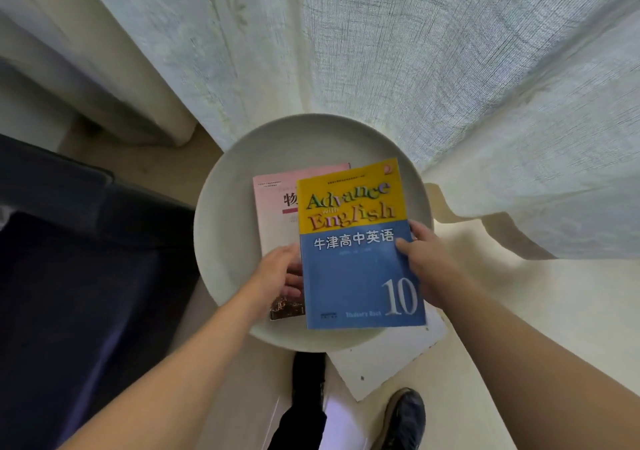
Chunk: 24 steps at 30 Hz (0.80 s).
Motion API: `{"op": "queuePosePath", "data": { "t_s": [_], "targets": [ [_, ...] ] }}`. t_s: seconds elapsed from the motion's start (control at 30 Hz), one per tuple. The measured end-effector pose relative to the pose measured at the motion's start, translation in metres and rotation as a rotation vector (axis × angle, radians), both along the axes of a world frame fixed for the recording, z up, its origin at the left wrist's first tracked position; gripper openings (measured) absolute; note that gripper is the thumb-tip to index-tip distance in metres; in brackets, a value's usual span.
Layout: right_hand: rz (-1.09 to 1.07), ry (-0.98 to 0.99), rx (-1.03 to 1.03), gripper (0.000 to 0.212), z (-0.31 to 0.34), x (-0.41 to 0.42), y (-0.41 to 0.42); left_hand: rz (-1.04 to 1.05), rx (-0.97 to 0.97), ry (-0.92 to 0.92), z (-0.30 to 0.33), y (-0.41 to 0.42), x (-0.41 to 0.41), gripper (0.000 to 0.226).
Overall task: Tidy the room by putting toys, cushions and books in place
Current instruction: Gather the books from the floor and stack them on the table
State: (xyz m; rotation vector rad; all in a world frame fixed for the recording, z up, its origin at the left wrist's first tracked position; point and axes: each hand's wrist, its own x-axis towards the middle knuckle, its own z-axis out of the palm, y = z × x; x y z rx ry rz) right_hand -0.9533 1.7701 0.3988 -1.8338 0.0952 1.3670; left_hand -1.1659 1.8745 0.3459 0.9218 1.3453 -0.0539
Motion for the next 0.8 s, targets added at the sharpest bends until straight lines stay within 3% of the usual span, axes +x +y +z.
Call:
{"op": "queuePosePath", "data": {
  "t_s": [0.03, 0.1, 0.2, 0.5, 0.63, 0.8],
  "targets": [
    [-0.001, 0.028, 0.020, 0.024, -0.004, -0.006, 0.007, 0.025, -0.054, -0.067, -0.002, -0.004, -0.002, 0.023],
    [0.005, 0.055, 0.034, 0.023, -0.013, -0.019, 0.019, 0.100, 0.028, -0.077, -0.011, -0.006, -0.008, 0.011],
    [0.022, 0.094, 0.016, 0.026, -0.032, -0.038, 0.032, 0.145, 0.160, -0.006, -0.029, -0.001, -0.016, 0.016],
    [0.212, 0.061, -0.051, 0.036, -0.074, -0.060, 0.032, 0.185, 0.217, 0.184, -0.062, 0.003, -0.019, 0.016],
    [0.349, -0.131, -0.152, 0.055, -0.088, -0.051, 0.032, -0.094, 0.291, 0.425, -0.061, 0.006, -0.017, 0.009],
    [0.347, -0.042, -0.195, 0.057, -0.091, -0.050, 0.033, -0.383, 0.290, 0.571, -0.060, 0.013, -0.019, 0.024]
  ]
}}
